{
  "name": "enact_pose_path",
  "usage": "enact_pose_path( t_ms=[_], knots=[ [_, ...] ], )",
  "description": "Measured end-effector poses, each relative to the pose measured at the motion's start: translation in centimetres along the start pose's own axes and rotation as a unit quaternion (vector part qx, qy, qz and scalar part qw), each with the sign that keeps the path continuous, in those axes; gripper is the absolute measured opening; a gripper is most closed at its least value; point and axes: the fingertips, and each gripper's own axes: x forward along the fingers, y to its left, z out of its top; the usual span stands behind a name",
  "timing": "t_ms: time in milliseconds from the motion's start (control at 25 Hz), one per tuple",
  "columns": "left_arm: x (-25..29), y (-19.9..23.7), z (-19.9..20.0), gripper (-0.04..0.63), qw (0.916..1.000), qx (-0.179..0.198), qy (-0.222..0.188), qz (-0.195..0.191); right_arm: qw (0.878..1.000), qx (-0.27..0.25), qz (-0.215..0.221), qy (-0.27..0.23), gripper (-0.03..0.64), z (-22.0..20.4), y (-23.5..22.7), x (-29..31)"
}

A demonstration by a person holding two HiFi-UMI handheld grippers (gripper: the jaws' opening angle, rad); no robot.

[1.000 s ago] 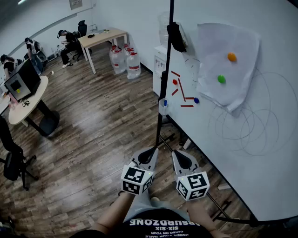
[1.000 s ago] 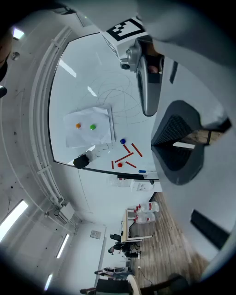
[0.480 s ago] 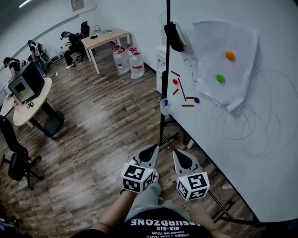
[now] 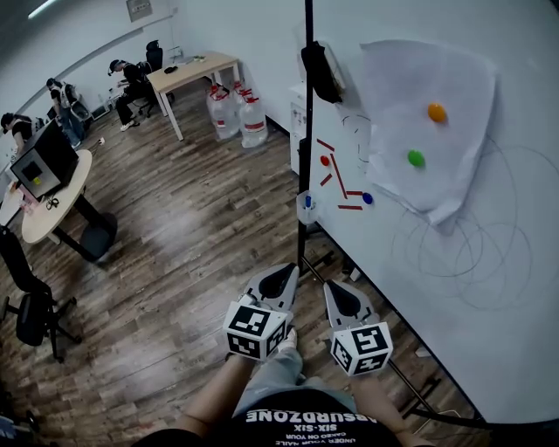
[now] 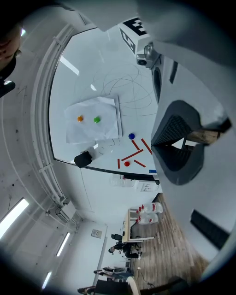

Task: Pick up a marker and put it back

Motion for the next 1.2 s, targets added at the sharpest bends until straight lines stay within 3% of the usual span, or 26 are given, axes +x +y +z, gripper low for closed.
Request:
enact_pose_path(
  t_ms=[440,600,880,1200],
  knots=[
    [4.2,3.0,2.5,0.017,0.9997,0.018,-0.018,0.006,1.000,0.002,0.002,0.008,-0.002,0.9,-2.2,4.1],
    [5.8,4.0,3.2,0.155,0.9992,0.033,-0.021,0.006,1.000,0.004,-0.001,0.010,-0.002,1.2,-3.1,5.6],
    [8.8,5.7,3.5,0.206,0.9991,0.040,-0.015,-0.002,1.000,0.003,-0.007,0.012,-0.002,1.7,-4.6,8.0],
    [12.2,7.8,2.8,0.210,0.9991,0.042,0.004,-0.002,1.000,0.000,-0.012,0.024,-0.002,1.8,-6.0,10.3]
  ],
)
